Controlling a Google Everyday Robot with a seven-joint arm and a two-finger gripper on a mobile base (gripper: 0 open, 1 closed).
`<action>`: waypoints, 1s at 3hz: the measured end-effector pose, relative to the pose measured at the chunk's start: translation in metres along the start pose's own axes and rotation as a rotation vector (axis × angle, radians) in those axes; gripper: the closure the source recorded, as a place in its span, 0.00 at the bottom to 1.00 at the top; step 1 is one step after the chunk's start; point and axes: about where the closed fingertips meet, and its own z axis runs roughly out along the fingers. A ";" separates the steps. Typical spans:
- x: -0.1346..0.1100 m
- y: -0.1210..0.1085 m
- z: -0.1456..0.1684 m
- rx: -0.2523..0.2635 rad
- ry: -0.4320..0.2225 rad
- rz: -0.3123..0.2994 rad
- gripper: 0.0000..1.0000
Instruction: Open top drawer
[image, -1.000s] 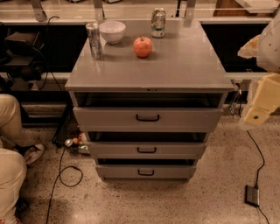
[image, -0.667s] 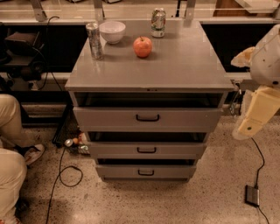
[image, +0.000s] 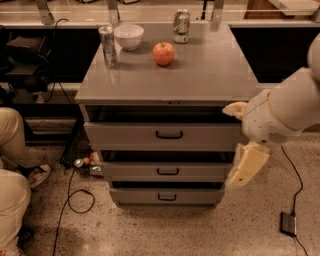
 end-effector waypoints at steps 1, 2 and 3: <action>-0.008 0.008 0.079 -0.084 -0.110 0.019 0.00; -0.006 0.007 0.080 -0.080 -0.108 0.016 0.00; 0.015 -0.014 0.096 -0.013 -0.083 -0.031 0.00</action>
Offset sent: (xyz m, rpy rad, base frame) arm 0.0092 0.0349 -0.0591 0.1003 0.0585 0.0391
